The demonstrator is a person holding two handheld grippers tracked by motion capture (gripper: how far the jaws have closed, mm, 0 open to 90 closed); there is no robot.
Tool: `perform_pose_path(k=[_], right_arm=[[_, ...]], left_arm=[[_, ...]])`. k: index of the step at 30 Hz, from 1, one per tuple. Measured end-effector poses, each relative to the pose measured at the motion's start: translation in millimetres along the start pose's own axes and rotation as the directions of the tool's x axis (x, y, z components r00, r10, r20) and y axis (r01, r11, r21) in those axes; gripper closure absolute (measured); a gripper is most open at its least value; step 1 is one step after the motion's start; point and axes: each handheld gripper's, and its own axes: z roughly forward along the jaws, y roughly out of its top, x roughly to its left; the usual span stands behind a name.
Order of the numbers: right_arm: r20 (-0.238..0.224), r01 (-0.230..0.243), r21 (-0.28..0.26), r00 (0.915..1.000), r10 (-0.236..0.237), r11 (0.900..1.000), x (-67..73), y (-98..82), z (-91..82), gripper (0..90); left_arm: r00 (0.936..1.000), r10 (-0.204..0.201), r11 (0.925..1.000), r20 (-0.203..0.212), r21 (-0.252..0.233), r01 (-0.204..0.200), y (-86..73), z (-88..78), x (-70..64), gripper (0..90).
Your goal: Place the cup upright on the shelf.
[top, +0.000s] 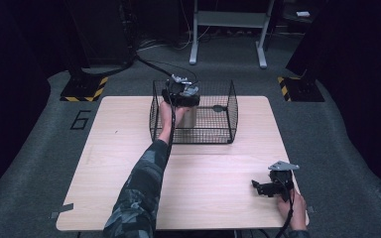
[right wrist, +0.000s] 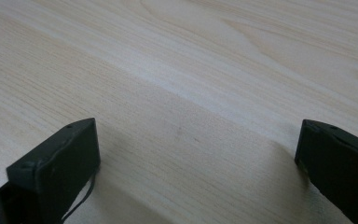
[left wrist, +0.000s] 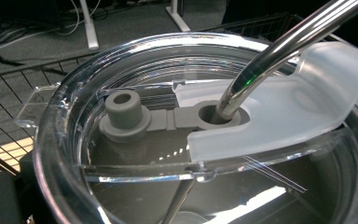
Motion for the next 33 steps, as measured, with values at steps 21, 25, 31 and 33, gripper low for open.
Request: perform_pose_path(k=[21,25,31,33], right_arm=[[-0.001,-0.002,0.002,1.0,0.002,1.0,0.2,0.0,-0.1,0.0],[0.0,-0.003,0.001,1.0,0.003,1.0,0.2,0.1,0.0,0.0],[-0.001,-0.001,0.001,1.0,0.001,1.0,0.0,0.0,-0.1,0.0],[-0.001,-0.001,0.001,1.0,0.001,1.0,0.0,0.0,-0.1,0.0]], left_arm=[[0.9997,-0.006,0.9982,-0.025,0.06,0.008,-10.6,24.9,0.7,3.9],[0.9996,-0.004,0.9978,-0.028,0.065,0.006,-13.7,31.3,-2.7,3.9],[0.9997,0.0,0.9968,-0.023,0.08,0.002,-14.1,30.8,-3.7,3.9],[0.9997,0.004,0.9964,-0.024,0.085,-0.002,-14.5,29.6,-3.1,3.9]])
